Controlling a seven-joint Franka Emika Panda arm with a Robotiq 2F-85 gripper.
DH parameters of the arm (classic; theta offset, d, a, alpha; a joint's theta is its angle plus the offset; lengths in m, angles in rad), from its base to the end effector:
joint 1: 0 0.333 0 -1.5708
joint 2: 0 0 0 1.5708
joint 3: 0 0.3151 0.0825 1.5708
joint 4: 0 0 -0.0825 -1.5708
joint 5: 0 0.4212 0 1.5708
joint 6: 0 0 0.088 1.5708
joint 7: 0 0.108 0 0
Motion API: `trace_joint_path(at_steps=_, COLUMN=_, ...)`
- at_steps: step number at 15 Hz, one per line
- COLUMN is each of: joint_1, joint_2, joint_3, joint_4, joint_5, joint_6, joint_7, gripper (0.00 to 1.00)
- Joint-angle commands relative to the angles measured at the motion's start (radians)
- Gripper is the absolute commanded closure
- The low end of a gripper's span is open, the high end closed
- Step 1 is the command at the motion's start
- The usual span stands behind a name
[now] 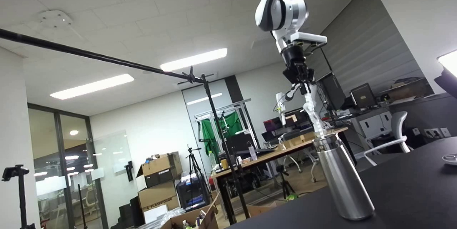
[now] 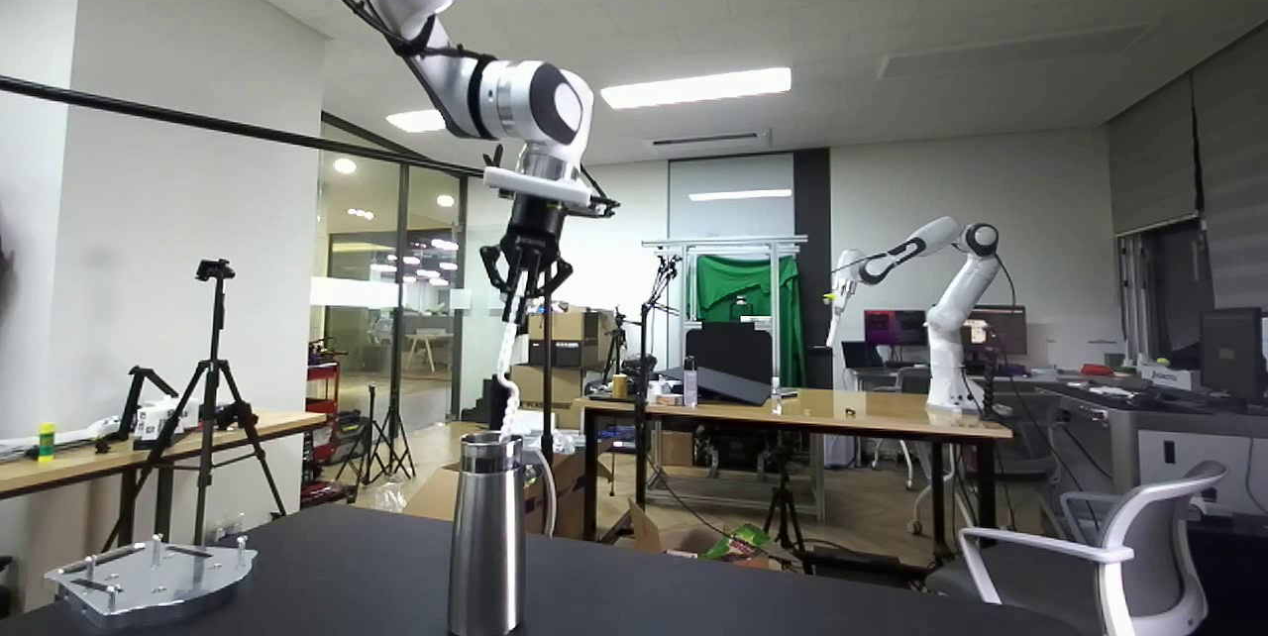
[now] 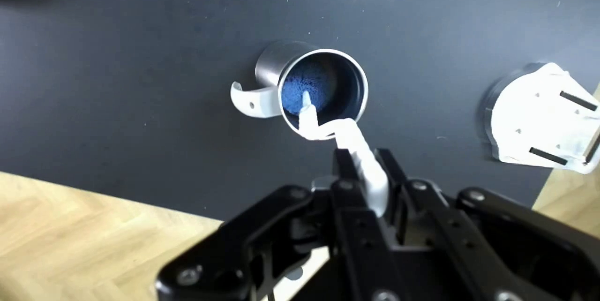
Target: Put the blue brush on the table in the flask, move the brush up and down four times, remove the brush and put it on the table
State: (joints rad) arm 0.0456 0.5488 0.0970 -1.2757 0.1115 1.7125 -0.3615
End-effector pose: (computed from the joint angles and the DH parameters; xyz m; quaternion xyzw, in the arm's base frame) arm 0.7317 0.1007 0.4183 -0.9678 -0.2321 0.0454 0.0857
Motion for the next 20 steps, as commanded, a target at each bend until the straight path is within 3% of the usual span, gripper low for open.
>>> trace_joint_path(at_steps=1, joint_1=-0.006, joint_2=-0.068, joint_3=0.016, joint_4=0.066, joint_5=-0.021, joint_6=-0.076, joint_7=-0.038, gripper=0.96)
trace_joint_path(at_steps=3, joint_1=-0.009, joint_2=-0.082, joint_3=0.018, joint_4=0.075, joint_5=-0.012, joint_6=-0.082, joint_7=-0.049, gripper=0.96)
trace_joint_path(at_steps=9, joint_1=-0.009, joint_2=-0.08, joint_3=0.011, joint_4=-0.142, joint_5=-0.009, joint_6=0.08, joint_7=-0.046, gripper=0.96)
trace_joint_path(at_steps=12, joint_1=-0.003, joint_2=-0.056, joint_3=0.009, joint_4=-0.196, joint_5=-0.019, joint_6=0.141, joint_7=-0.022, gripper=0.96)
trace_joint_path(at_steps=20, joint_1=-0.008, joint_2=-0.162, joint_3=0.014, joint_4=-0.083, joint_5=-0.053, joint_6=0.182, joint_7=-0.056, gripper=0.96)
